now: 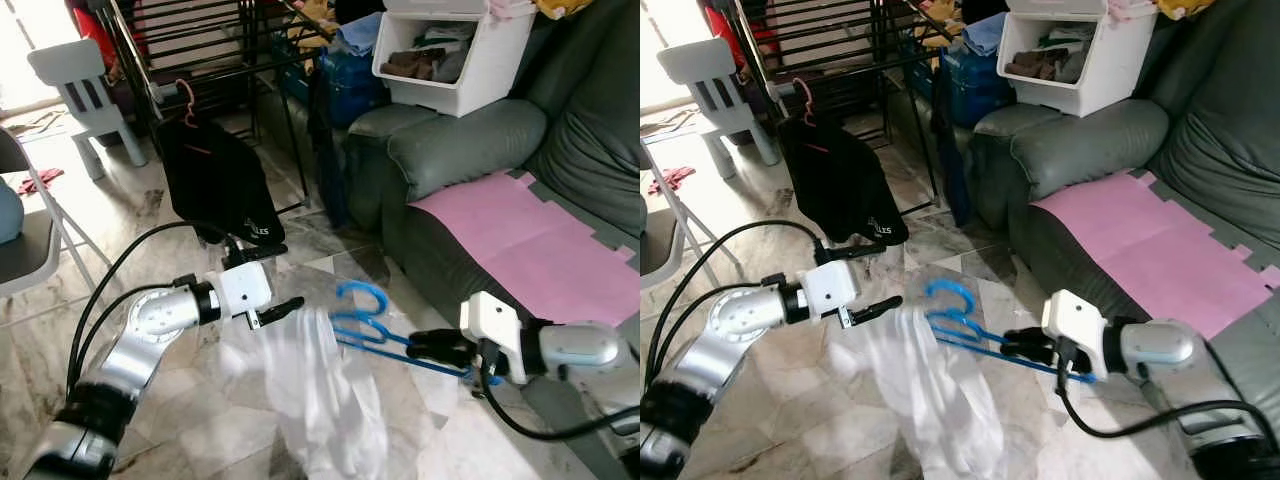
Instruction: Hang hanger
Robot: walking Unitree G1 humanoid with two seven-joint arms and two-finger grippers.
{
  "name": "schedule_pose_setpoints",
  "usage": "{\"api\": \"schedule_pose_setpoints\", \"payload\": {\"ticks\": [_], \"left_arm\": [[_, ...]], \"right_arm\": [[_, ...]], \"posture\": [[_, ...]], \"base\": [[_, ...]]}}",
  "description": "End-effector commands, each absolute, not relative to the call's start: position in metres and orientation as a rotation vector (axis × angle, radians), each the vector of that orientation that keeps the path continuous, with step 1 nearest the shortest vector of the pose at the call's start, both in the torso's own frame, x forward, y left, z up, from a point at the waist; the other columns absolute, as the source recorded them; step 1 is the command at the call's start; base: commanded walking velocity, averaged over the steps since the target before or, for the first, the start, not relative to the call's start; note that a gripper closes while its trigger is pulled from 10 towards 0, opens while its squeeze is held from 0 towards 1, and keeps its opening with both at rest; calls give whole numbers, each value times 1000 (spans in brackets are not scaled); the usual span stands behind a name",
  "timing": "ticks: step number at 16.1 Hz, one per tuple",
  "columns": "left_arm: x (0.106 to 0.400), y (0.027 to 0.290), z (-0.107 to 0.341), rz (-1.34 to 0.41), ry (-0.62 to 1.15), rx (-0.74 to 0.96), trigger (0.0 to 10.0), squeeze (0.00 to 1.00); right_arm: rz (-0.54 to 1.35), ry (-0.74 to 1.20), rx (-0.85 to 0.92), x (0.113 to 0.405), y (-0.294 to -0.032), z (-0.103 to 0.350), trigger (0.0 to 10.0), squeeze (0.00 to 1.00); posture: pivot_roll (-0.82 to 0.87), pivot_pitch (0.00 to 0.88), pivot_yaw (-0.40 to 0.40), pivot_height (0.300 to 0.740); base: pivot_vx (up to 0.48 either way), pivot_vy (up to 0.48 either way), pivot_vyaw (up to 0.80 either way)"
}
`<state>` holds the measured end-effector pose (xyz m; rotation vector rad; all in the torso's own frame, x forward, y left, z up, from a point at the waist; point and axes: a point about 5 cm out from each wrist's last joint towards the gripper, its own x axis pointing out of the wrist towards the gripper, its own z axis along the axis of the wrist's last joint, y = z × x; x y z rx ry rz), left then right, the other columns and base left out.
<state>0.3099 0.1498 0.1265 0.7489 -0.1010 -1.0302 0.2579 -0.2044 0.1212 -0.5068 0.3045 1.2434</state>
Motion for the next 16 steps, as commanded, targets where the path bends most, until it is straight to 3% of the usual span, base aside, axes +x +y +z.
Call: {"api": "schedule_pose_setpoints", "payload": {"ticks": [1,5,6,7,13,16], "left_arm": [[310,149,123,-1081,-77,790,0,0],[323,153,133,-1081,-74,836,0,0],[326,155,138,-1060,-84,840,2314,0],[330,158,142,-1043,-91,854,10000,0],[337,178,148,-1089,9,936,10000,0],[331,166,132,-1176,35,961,10000,0]], "right_arm": [[1285,237,-569,260,-199,133,10000,0],[1240,193,-611,266,-196,132,10000,0],[1216,175,-614,268,-193,130,10000,0],[1184,155,-608,270,-191,127,10000,0],[1127,135,-639,273,-190,117,10000,0],[1122,88,-635,277,-185,126,10000,0]], "posture": [[-165,0,50,740],[-161,0,56,740],[-159,0,56,740],[-157,0,56,740],[-158,0,58,740],[-165,0,60,740]], "base": [[0,0,0],[0,0,0],[0,0,0],[0,0,0],[0,0,0],[0,0,0]]}}
